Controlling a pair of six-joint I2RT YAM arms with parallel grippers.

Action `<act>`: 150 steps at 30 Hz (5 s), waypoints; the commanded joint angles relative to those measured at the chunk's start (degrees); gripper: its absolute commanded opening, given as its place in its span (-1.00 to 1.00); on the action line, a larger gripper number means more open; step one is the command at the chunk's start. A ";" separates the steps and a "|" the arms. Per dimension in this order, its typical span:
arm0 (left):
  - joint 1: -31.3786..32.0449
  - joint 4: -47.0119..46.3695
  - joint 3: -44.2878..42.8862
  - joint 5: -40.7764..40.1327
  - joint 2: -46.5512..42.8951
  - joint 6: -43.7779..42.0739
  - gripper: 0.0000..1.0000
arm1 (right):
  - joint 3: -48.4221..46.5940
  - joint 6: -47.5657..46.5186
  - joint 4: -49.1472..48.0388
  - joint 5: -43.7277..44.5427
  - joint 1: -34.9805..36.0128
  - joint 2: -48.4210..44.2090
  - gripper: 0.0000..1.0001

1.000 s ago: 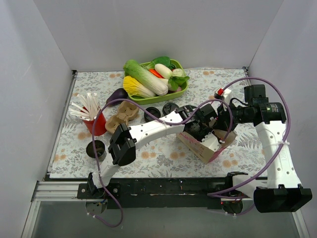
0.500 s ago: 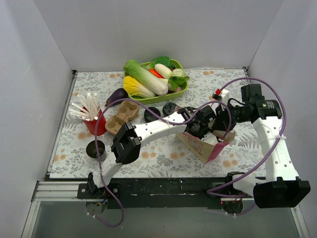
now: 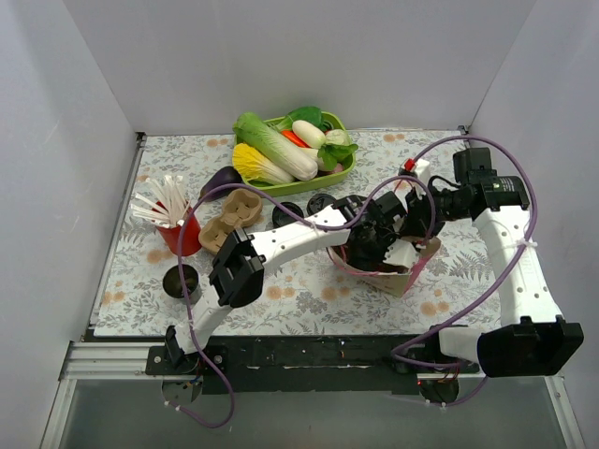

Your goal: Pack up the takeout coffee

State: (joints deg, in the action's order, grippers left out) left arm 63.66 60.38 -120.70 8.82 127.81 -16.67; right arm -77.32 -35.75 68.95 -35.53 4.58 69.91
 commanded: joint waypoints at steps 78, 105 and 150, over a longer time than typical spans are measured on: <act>-31.22 -45.36 29.56 12.71 -47.56 52.34 0.96 | -5.65 -7.32 4.27 7.92 24.34 4.00 0.05; -30.79 -31.29 31.23 56.31 -32.98 43.83 0.72 | -5.30 -6.17 0.40 6.26 19.24 -1.27 0.52; -48.19 -29.87 20.14 31.88 -32.53 54.72 0.90 | -22.70 1.99 3.13 -0.42 17.57 11.83 0.92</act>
State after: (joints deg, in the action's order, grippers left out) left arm 15.86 26.87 -103.92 44.56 96.23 42.09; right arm -94.48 -35.46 74.72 -36.29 23.18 82.89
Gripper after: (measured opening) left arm 0.954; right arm 0.951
